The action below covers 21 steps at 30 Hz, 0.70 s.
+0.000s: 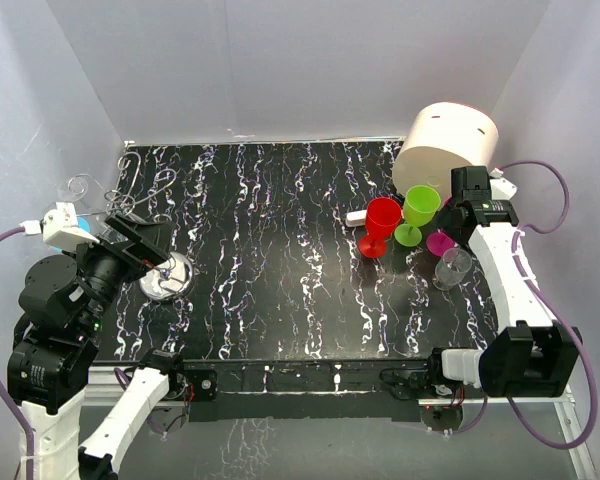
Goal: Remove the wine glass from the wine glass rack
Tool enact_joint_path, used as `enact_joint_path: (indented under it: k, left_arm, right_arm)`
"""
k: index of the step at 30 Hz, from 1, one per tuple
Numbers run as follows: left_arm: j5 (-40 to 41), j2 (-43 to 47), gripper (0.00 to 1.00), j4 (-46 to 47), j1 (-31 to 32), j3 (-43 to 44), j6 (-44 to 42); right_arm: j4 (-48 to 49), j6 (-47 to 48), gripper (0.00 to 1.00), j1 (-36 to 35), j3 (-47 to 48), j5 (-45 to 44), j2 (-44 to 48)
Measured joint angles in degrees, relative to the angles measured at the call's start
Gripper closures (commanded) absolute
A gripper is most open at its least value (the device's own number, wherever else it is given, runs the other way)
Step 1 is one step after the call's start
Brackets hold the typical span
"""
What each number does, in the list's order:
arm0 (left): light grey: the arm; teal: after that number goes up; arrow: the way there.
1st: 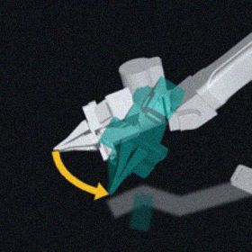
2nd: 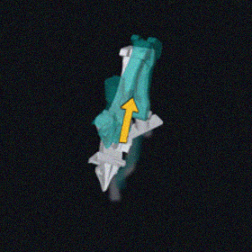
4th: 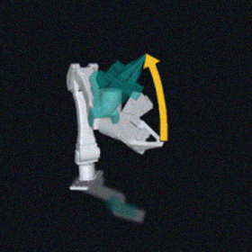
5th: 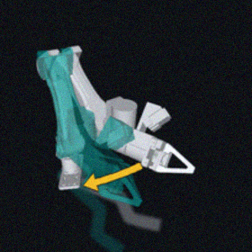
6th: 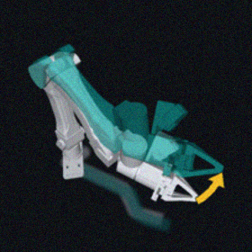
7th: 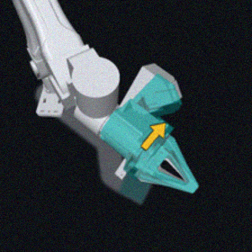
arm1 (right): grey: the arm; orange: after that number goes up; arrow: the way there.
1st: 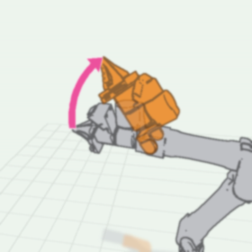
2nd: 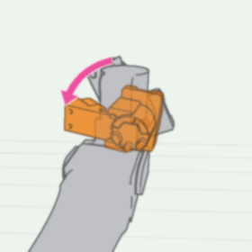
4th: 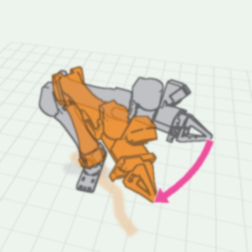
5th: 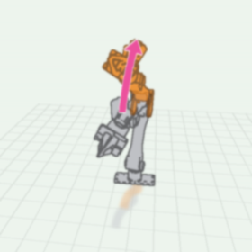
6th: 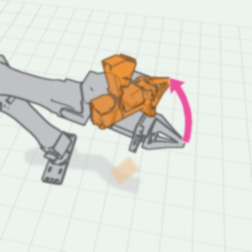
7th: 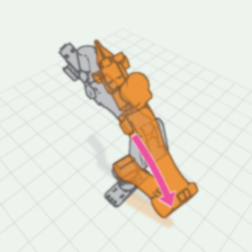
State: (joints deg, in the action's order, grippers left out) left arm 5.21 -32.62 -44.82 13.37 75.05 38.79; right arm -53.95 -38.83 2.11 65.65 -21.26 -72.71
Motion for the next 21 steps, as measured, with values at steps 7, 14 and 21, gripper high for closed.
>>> enact_joint_path:
  k: [7, 14, 21]
  left_arm:
    - [1.81, -3.1, 0.01, -2.14, 0.0, 4.81, -3.17]
    - [4.96, -6.51, 0.01, -6.21, 0.0, 11.93, -7.52]
    - [8.17, -7.19, 0.01, -10.16, 0.0, 16.0, -10.43]
  right_arm:
    - [3.08, 5.05, 0.23, -7.72, 3.48, 1.4, 5.25]
    - [14.23, 11.74, 0.18, -16.48, 3.23, 12.52, 9.07]
    - [26.21, 13.38, 0.16, -27.32, 2.01, 21.03, 8.87]
